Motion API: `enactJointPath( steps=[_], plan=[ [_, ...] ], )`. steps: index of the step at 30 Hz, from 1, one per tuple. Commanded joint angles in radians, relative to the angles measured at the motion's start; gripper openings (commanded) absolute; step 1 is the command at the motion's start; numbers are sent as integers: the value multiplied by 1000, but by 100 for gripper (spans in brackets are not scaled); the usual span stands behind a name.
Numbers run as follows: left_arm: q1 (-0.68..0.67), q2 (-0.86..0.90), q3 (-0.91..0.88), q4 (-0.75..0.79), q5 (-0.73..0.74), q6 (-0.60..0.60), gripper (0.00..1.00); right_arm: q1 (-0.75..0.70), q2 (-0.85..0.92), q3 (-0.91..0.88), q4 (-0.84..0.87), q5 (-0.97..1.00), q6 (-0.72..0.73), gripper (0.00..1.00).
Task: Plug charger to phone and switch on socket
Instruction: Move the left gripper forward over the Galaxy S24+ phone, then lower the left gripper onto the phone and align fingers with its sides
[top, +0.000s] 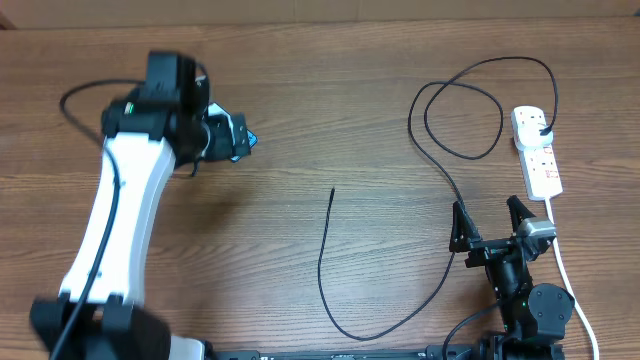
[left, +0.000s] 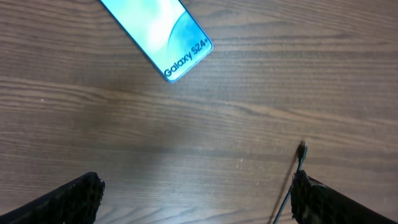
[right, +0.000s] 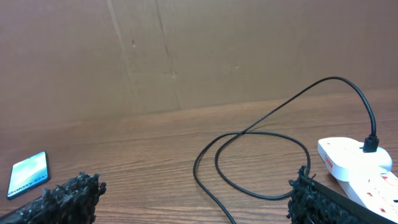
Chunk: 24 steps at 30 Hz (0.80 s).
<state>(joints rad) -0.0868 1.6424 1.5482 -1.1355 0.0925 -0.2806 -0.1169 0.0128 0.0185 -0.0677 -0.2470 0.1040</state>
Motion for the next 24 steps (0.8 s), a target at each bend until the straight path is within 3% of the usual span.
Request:
enactJointPath(
  steps=[1,12,17,24],
  plan=[
    [-36,132,148,-38,-34,-60,100,6,-10,-11,5,11,-3,100],
    [-71,306,169,50,69,-74,100,6,-10,-11,5,11,-3,100],
    [-68,333,169,52,55,-259,100,6,-10,-11,5,11,-3,100],
    [-48,333,169,60,-35,-427,100,6,-10,-11,5,11,-3,100]
  ],
)
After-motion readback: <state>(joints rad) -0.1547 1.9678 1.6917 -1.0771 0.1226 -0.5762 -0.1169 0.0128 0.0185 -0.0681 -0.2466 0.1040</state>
